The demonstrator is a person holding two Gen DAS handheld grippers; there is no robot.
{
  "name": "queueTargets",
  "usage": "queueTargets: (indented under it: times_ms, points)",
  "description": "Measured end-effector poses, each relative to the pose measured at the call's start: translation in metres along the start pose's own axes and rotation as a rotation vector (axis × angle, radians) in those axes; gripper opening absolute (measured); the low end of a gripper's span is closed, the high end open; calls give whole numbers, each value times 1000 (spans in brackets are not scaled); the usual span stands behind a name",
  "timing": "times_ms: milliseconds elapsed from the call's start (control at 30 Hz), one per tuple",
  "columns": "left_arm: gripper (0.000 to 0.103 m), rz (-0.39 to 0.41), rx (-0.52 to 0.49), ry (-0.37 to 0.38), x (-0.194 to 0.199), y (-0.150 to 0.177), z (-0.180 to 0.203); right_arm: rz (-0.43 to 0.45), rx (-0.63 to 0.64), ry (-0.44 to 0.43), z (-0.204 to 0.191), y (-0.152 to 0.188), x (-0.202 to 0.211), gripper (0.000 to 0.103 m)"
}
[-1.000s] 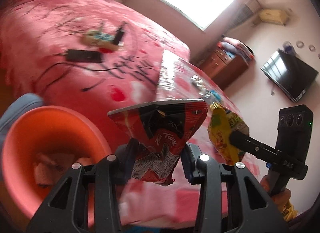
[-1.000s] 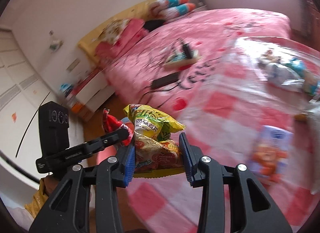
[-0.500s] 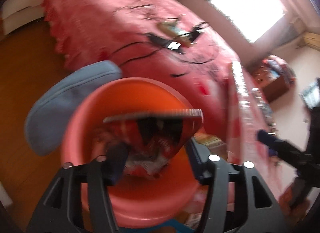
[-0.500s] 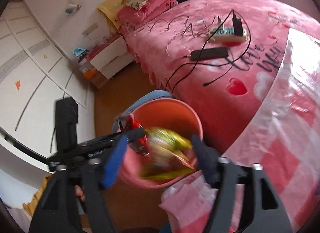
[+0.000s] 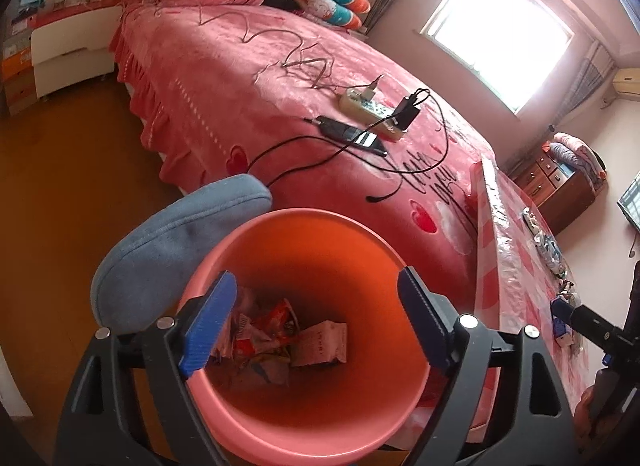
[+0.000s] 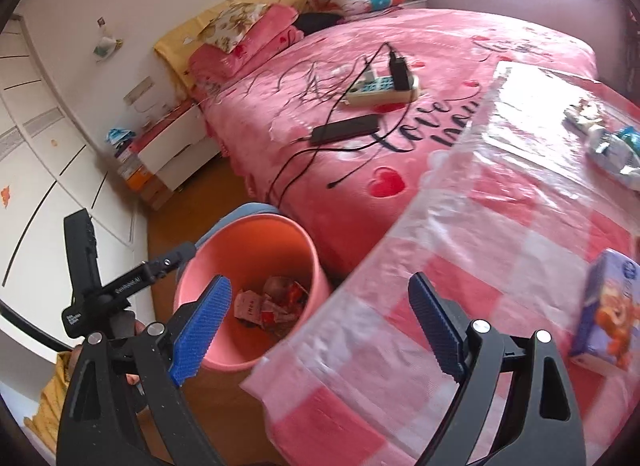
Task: Collect trash
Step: 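Move both tools back toward the tissue pack and white paper bag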
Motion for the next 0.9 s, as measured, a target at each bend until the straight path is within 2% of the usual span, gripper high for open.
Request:
queueTargets:
  times_ms: [167,300,433,633,900]
  points:
    - [84,31,-21,24,3,3,17,38,29,39,10,9,15,90]
    - [84,84,-63,55,10,1,34,69,50,56,14,11,25,90]
    - [85,127,-110,93,18,-3,57,88,37,55,19,12,35,94]
    - [85,88,-140,117,18,1,81,115,24,61,28,12,49,94]
    - [85,-2,-198,78,13,9,105,162,-2,76,43,11,68,94]
Point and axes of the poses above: each gripper's, at about its wrist camera, not at the fingertips, and x roughly against the way its jaws point, z to its right, y to its underside, the point moved 5 cm from there along -x, roughly the way its jaws point, and after that the axes turned 10 degrees about z, right-handed, at the moved point
